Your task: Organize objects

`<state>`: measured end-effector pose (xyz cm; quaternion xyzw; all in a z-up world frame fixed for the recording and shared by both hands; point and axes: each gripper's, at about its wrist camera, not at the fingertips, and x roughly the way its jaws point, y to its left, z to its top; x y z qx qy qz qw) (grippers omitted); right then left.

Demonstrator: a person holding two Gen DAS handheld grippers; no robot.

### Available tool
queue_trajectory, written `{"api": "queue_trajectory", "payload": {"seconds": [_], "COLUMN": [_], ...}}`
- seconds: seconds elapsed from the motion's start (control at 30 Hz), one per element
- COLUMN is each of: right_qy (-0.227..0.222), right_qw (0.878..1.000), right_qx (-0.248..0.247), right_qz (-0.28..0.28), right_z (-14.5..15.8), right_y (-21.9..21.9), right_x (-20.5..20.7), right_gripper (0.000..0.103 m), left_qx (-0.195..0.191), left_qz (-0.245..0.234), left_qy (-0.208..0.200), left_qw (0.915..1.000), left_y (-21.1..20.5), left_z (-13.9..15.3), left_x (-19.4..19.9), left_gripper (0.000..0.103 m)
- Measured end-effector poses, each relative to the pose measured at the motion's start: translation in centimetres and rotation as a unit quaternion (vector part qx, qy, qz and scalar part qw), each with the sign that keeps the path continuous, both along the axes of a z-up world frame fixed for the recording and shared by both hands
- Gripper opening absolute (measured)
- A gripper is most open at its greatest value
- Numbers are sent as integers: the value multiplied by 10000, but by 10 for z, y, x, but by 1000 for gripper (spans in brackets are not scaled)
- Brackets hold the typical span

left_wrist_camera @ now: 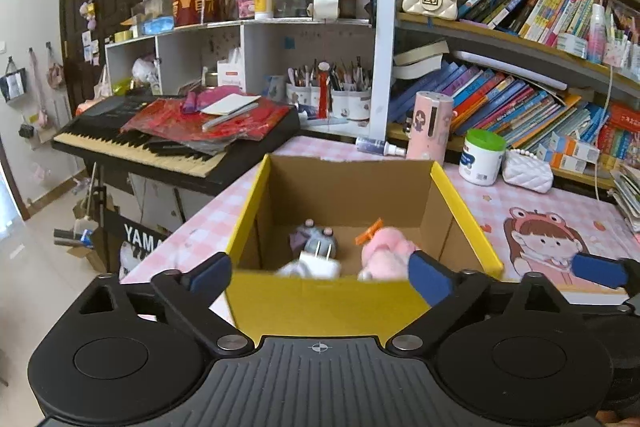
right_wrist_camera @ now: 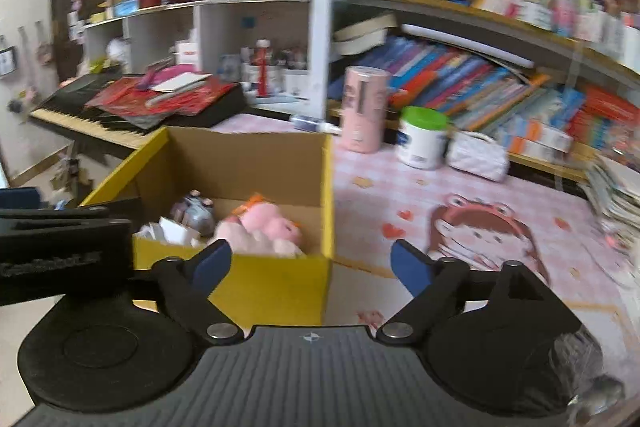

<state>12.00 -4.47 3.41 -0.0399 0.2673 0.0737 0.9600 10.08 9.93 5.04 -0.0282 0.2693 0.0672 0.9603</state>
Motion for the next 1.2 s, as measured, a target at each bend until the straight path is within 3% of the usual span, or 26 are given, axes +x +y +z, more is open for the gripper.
{"api": "queue_trajectory", "payload": {"seconds": [0.53,0.87,1.2], "right_qy": [356,464,641], "right_qw": [9918,9835,9751], "right_qx": [-65,37,104], "right_qz": [-1222,-1747,-2120], "right_z": [-30,-32,-38], "right_y": [-32,-57,-84], "right_x": [-117,-143,-148], "right_gripper": [100,101,101], "left_qx": [-70,32,296], "left_qz": [-551,-973,-1086], "left_qy": [303,326,394], "left_qw": [9980,9947,9929], "left_y": [-17,-43,-76], "left_z": [-28,-29,-33], "left_x": [-81,-92,-91], "left_gripper": [103,103,103]}}
